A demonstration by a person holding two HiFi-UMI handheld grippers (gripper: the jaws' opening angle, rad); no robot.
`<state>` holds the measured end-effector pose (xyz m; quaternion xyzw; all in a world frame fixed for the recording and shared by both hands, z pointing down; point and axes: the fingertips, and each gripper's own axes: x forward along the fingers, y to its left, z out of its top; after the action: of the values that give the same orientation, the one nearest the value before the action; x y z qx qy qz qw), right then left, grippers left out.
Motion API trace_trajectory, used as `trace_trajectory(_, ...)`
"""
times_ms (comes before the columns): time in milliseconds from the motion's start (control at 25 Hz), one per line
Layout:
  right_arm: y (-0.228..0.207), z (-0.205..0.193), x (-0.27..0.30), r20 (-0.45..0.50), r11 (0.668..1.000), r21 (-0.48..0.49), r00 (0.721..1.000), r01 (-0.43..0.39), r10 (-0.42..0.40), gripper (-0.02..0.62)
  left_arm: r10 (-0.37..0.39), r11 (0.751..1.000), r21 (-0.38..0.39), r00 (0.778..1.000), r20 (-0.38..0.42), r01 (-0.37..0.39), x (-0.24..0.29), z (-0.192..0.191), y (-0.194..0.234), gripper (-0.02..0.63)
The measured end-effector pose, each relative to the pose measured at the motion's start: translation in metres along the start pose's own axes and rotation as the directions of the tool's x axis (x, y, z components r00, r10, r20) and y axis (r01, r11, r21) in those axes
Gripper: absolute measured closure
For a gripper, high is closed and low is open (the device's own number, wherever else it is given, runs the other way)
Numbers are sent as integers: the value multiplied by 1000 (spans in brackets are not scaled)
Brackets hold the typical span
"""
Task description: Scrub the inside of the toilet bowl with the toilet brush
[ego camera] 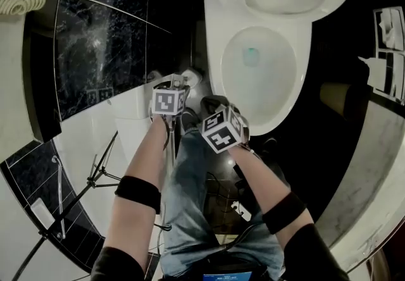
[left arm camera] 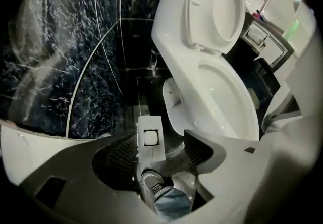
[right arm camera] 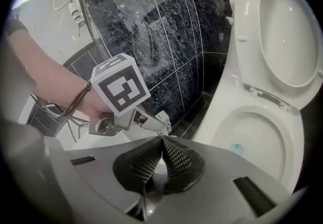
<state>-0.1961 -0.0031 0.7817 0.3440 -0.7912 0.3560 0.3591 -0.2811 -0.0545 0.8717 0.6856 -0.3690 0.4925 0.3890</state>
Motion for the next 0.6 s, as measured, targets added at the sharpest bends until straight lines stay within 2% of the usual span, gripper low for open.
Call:
trace_trajectory(320,-6,-11,14,1,999,33,1000,-5,5,589,14,1000,6,999,-32,-14,26,-1,10,311)
trace_trajectory(600,-10,-4,23,4,1000,30,1000,-4,4,589,8,1000,18,999,-54,-7,46,1,14,311)
